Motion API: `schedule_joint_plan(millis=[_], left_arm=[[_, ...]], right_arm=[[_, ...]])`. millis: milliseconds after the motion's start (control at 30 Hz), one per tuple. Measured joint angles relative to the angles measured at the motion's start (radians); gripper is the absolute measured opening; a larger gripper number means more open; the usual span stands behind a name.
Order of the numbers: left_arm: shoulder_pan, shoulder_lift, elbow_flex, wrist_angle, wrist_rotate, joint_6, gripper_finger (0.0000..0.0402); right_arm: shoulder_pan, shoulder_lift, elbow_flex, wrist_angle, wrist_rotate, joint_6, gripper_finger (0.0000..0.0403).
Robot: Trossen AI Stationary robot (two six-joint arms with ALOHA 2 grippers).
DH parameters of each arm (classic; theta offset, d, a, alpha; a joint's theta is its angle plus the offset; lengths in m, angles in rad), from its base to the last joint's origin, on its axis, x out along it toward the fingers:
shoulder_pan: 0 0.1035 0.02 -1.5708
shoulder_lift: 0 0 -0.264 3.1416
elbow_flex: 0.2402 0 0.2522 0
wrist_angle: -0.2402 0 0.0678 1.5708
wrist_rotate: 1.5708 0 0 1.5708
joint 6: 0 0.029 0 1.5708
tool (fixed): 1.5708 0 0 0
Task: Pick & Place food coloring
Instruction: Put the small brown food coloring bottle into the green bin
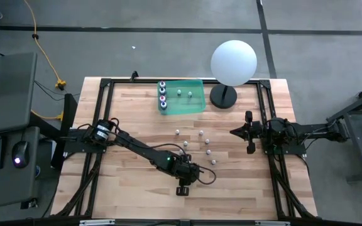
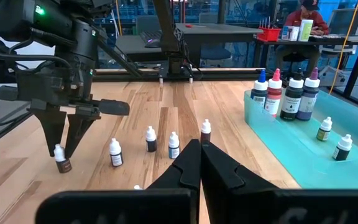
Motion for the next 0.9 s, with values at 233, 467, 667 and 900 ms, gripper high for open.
schedule_joint_plan(millis=[233,467,667,900], left_arm=[[0.0,-0.001,0.0,0.003,0.001,0.0,0.006],[0.001,-0.001,0.043,-0.073,0.029,-0.027,0.0054],[0.007,-0.001,0.186,-0.294,0.012,-0.024,0.0053],[0.022,-0.001,0.427,-0.534,0.002,-0.009,0.0052]], right_arm=[[0.0,0.0,0.0,0.0,0.0,0.0,0.0],[0.0,0.0,0.0,0.0,0.0,0.0,0.0],[0.0,0.0,0.0,0.0,0.0,0.0,0.0],[0.0,0.0,0.0,0.0,0.0,0.0,0.0]])
